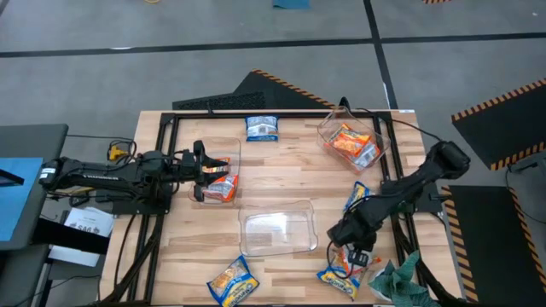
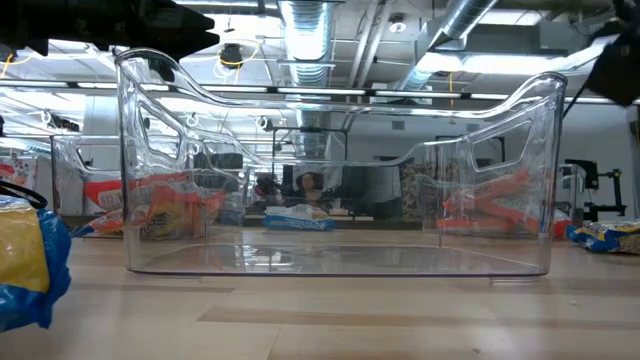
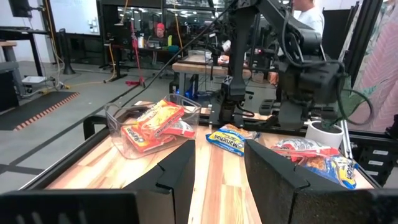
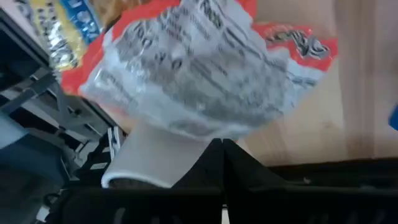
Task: Sort Maruchan noodles
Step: Put the orange noodle pack into the middle transparent bin
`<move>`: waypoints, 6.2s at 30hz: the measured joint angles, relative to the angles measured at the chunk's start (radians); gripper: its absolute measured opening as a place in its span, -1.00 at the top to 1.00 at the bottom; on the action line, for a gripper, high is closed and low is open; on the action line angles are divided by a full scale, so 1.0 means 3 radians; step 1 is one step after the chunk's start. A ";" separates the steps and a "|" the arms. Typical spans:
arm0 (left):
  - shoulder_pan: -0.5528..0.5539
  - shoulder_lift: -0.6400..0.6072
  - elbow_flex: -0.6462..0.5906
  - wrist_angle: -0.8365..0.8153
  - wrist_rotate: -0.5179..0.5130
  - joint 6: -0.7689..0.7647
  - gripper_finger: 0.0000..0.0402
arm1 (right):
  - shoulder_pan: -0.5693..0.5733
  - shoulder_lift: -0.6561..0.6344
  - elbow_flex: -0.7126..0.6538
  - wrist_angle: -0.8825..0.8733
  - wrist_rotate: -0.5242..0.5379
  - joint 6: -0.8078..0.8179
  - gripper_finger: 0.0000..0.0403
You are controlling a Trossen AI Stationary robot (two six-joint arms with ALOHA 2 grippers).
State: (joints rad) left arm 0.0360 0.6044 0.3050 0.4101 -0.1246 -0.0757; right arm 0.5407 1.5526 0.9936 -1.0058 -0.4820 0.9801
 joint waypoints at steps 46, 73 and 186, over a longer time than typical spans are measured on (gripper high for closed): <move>0.0000 -0.0001 0.0000 -0.0063 0.0002 0.0000 0.37 | -0.1626 -0.0274 -0.0115 0.0051 0.1648 -0.1845 0.93; -0.0001 -0.0001 0.0000 -0.0116 0.0001 0.0089 0.37 | -0.2426 -0.0063 -0.0019 0.2149 0.1864 -0.2704 0.90; 0.0000 -0.0904 0.0000 -0.0237 -0.0035 0.0012 0.37 | -0.2125 0.0684 0.0741 0.3954 0.1877 -0.3501 0.97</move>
State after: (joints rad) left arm 0.0360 0.3332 0.3050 0.3391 -0.1350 -0.0721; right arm -0.0968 1.7578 1.2158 0.1805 0.0809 -0.0703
